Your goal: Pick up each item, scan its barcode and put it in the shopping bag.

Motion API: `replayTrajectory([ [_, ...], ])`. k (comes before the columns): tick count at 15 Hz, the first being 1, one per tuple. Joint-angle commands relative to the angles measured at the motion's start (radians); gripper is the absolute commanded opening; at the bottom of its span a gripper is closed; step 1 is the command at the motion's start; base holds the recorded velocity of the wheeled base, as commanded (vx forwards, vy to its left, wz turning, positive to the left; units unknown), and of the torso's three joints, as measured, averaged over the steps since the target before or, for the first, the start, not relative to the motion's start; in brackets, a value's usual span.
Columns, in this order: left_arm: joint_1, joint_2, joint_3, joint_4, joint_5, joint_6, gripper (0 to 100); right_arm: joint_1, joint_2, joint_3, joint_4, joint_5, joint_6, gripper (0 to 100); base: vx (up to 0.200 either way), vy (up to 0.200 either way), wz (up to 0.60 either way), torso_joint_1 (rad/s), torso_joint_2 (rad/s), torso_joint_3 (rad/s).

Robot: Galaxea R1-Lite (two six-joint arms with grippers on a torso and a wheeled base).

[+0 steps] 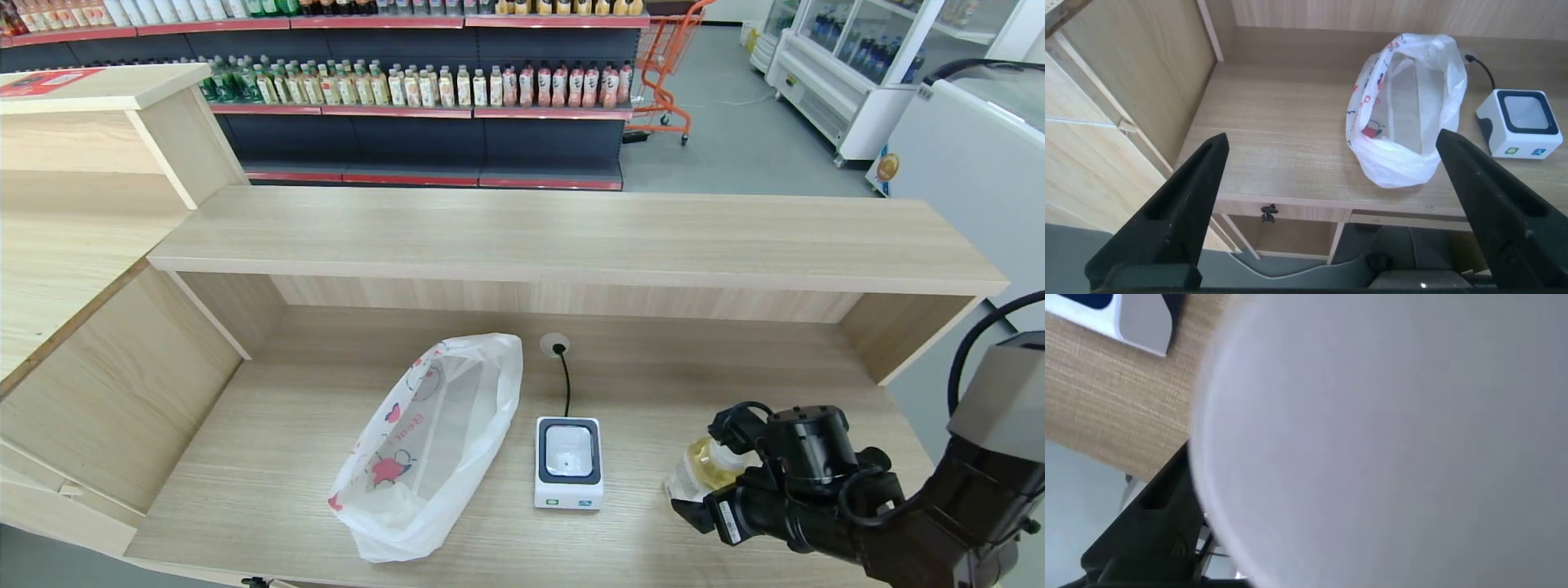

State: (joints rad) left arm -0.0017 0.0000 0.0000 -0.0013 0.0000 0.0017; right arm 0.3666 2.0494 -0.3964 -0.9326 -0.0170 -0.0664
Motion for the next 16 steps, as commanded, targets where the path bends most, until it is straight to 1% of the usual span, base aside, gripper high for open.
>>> replayTrajectory([
  [1,0.0,0.002,0.0,0.0,0.0,0.0,100,0.022,0.071,-0.01,-0.052,0.0,-0.004,100,0.0,0.0,0.0,0.0,0.0,0.0],
  [5,0.0,0.002,0.0,0.0,0.0,0.0,100,0.049,0.138,-0.03,-0.141,-0.029,-0.003,100,0.0,0.0,0.0,0.0,0.0,0.0],
  [9,0.0,0.002,0.0,0.0,0.0,0.0,100,0.052,0.193,-0.047,-0.301,-0.032,-0.003,100,0.0,0.0,0.0,0.0,0.0,0.0],
  [12,0.0,0.002,0.0,0.0,0.0,0.0,100,0.052,0.213,-0.045,-0.391,-0.031,0.002,100,0.0,0.0,0.0,0.0,0.0,0.0],
  [13,0.0,0.002,0.0,0.0,0.0,0.0,100,0.051,0.216,-0.045,-0.405,-0.031,-0.001,0,0.0,0.0,0.0,0.0,0.0,0.0],
  [16,0.0,0.002,0.0,0.0,0.0,0.0,100,0.048,0.215,-0.059,-0.425,-0.032,-0.016,0,0.0,0.0,0.0,0.0,0.0,0.0],
])
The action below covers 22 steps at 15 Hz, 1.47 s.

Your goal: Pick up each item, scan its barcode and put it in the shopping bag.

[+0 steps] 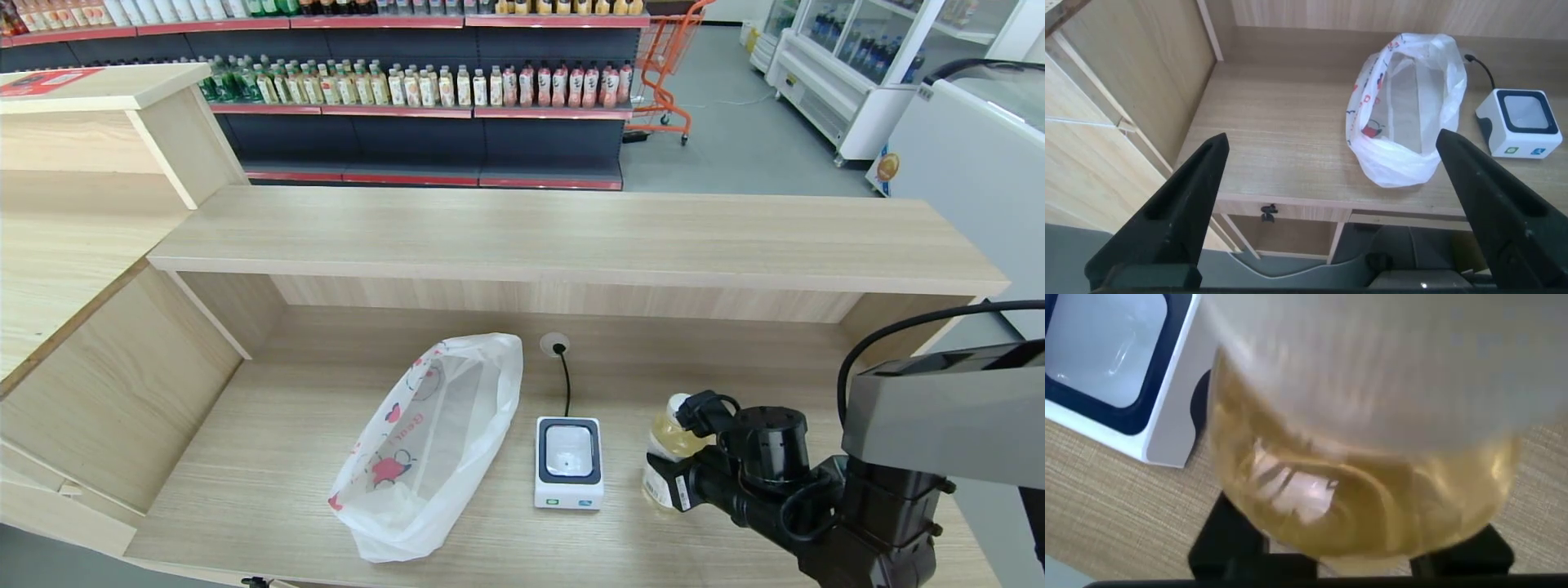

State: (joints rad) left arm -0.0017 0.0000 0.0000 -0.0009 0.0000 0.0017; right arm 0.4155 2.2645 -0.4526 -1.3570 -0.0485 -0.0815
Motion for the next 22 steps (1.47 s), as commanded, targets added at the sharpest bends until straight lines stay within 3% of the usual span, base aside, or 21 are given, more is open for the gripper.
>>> replayTrajectory([
  [1,0.0,0.002,0.0,-0.001,0.0,0.0,100,-0.001,0.003,-0.003,-0.019,-0.001,-0.009,0,0.0,0.0,0.0,0.0,0.0,0.0],
  [9,0.0,0.002,0.0,-0.001,0.0,0.0,100,-0.011,-0.005,0.003,-0.045,-0.004,-0.044,0,0.0,0.0,0.0,0.0,0.0,0.0],
  [12,0.0,0.002,0.0,-0.001,0.0,0.0,100,-0.044,-0.103,0.011,-0.036,0.022,0.023,0,0.0,0.0,0.0,0.0,0.0,0.0],
  [15,0.0,0.002,0.0,-0.001,0.0,0.0,100,-0.119,-0.289,0.026,0.075,0.259,0.106,0,0.0,0.0,0.0,0.0,0.0,0.0],
  [16,0.0,0.002,0.0,-0.001,0.0,0.0,100,-0.158,-0.427,0.023,0.19,0.421,0.108,0,0.0,0.0,0.0,0.0,0.0,0.0],
  [18,0.0,0.002,0.0,-0.001,0.0,0.0,100,-0.215,-0.554,0.048,0.231,0.644,0.111,0,0.0,0.0,0.0,0.0,0.0,0.0],
  [22,0.0,0.002,0.0,-0.001,0.0,0.0,100,-0.228,-0.743,0.11,0.358,0.941,0.151,0,0.0,0.0,0.0,0.0,0.0,0.0],
])
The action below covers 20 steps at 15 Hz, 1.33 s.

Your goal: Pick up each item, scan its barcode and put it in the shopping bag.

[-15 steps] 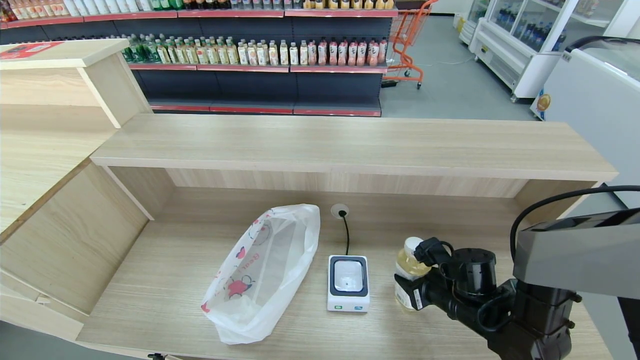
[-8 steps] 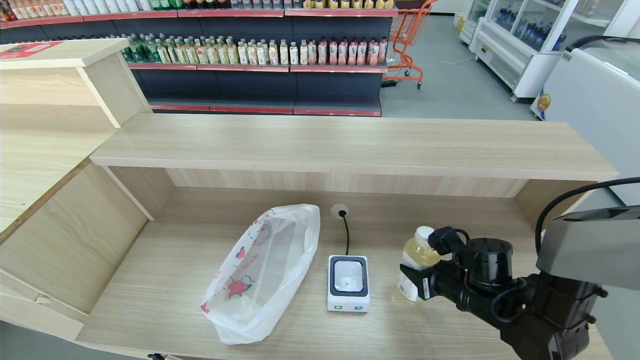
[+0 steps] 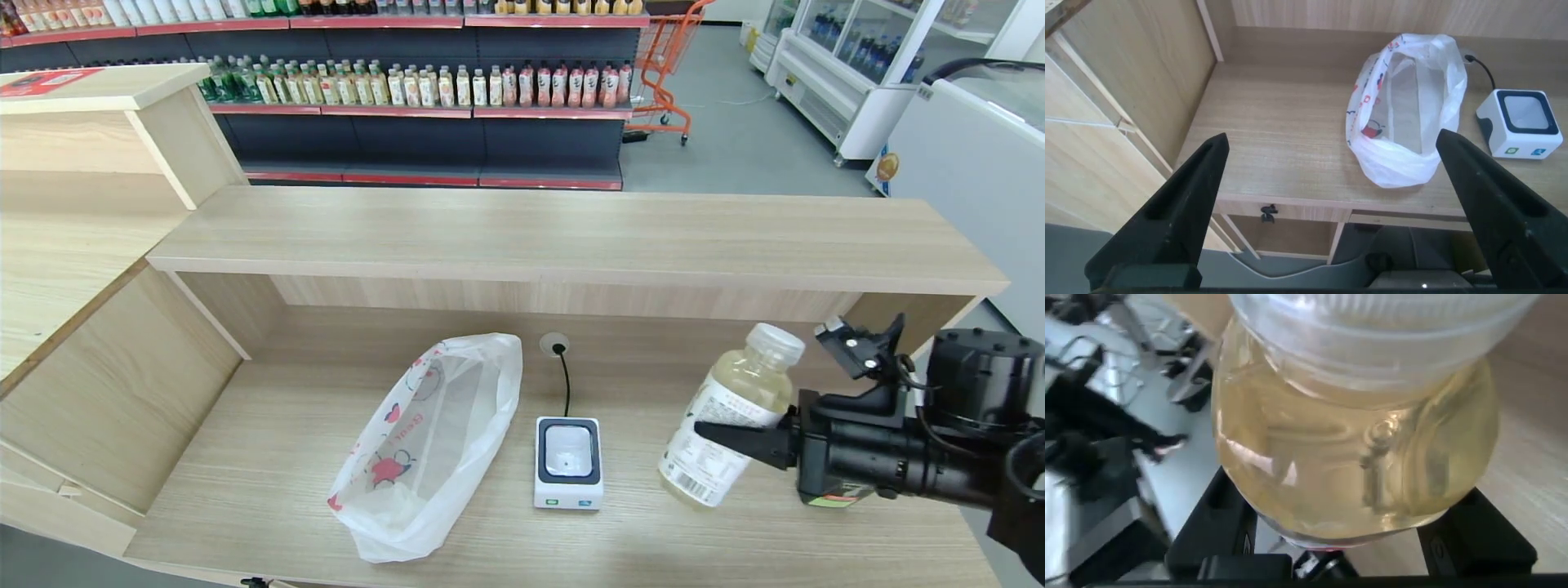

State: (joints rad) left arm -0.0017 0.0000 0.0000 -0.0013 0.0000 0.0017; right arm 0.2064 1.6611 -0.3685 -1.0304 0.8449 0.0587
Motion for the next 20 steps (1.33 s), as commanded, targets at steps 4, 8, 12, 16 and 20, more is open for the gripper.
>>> replayTrajectory([
  [4,0.0,0.002,0.0,0.0,0.0,0.0,100,-0.01,-0.192,0.028,0.121,0.249,0.029,0,0.0,0.0,0.0,0.0,0.0,0.0],
  [8,0.0,0.002,0.0,0.0,0.0,0.0,100,0.004,-0.233,0.014,0.222,0.318,0.072,0,0.0,0.0,0.0,0.0,0.0,0.0],
  [12,0.0,0.002,0.0,0.0,0.0,0.0,100,0.024,-0.247,0.0,0.225,0.318,0.204,0,0.0,0.0,0.0,0.0,0.0,0.0],
  [16,0.0,0.002,0.0,0.0,0.0,0.0,100,0.054,-0.247,0.011,0.231,0.318,0.227,0,0.0,0.0,0.0,0.0,0.0,0.0],
  [20,0.0,0.002,0.0,0.0,0.0,0.0,100,0.054,-0.242,0.005,0.231,0.315,0.225,0,0.0,0.0,0.0,0.0,0.0,0.0],
])
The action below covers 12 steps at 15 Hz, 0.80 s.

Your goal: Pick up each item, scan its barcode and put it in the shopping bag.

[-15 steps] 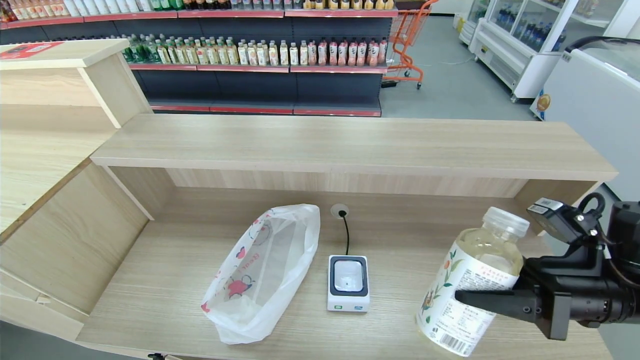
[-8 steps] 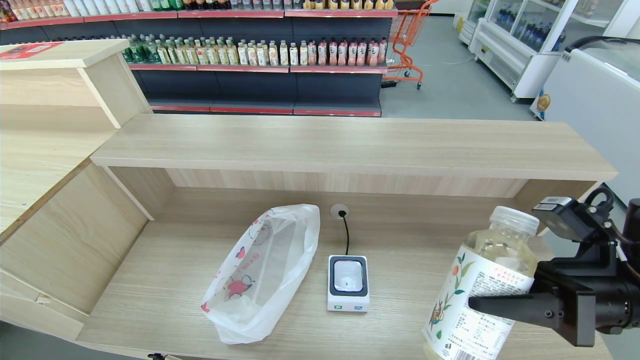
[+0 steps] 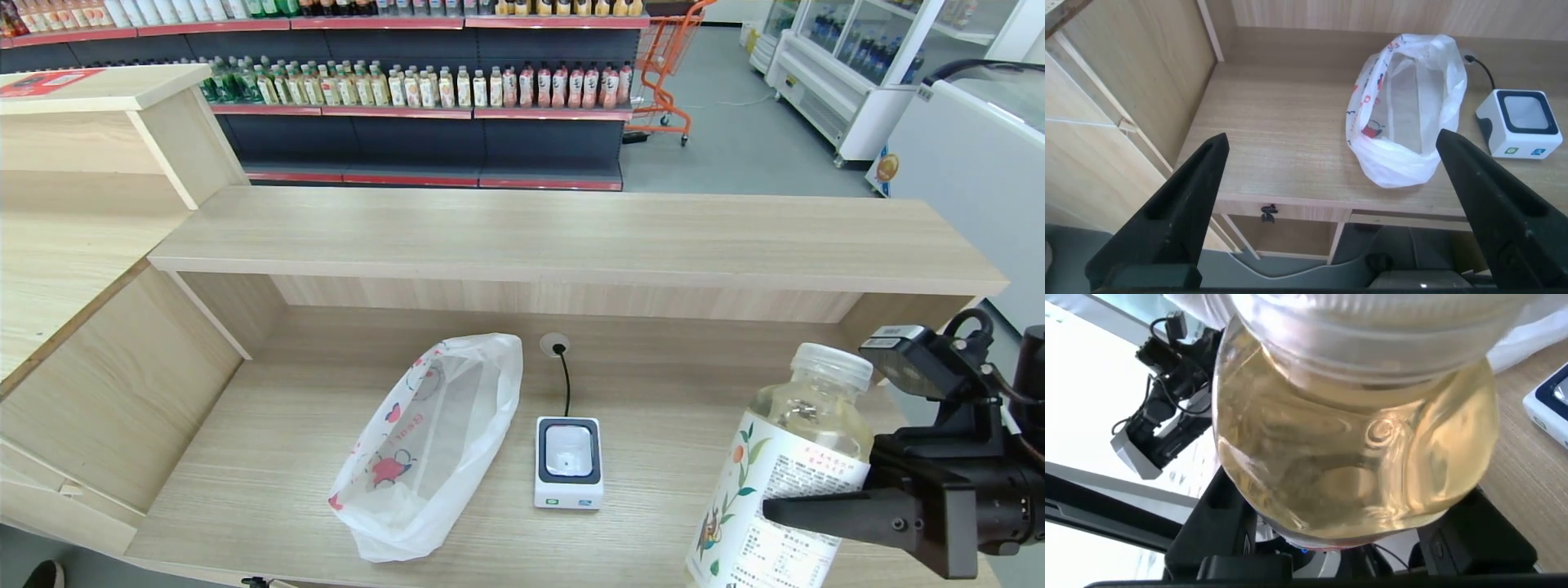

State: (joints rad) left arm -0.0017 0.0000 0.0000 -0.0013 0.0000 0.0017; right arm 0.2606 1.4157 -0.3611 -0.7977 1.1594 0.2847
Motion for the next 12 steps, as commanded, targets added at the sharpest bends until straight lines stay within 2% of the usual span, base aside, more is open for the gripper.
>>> replayTrajectory([
  [1,0.0,0.002,0.0,0.0,0.0,0.0,100,-0.003,0.008,-0.002,-0.003,-0.001,-0.001,0,0.0,0.0,0.0,0.0,0.0,0.0],
  [5,0.0,0.002,0.0,0.0,0.0,0.0,100,-0.006,0.014,-0.001,-0.008,-0.013,-0.018,0,0.0,0.0,0.0,0.0,0.0,0.0],
  [6,0.0,0.002,0.0,0.0,0.0,0.0,100,-0.031,0.051,-0.01,-0.006,-0.121,-0.173,0,0.0,0.0,0.0,0.0,0.0,0.0],
  [8,0.0,0.002,0.0,0.0,0.0,0.0,100,-0.09,0.118,-0.004,-0.003,-0.466,-0.565,0,0.0,0.0,0.0,0.0,0.0,0.0],
  [9,0.0,0.002,0.0,0.0,0.0,0.0,100,-0.132,0.12,0.011,-0.011,-0.509,-0.687,0,0.0,0.0,0.0,0.0,0.0,0.0],
  [12,0.0,0.002,0.0,0.0,0.0,0.0,100,-0.251,0.12,0.019,-0.031,-0.5,-1.016,0,0.0,0.0,0.0,0.0,0.0,0.0],
])
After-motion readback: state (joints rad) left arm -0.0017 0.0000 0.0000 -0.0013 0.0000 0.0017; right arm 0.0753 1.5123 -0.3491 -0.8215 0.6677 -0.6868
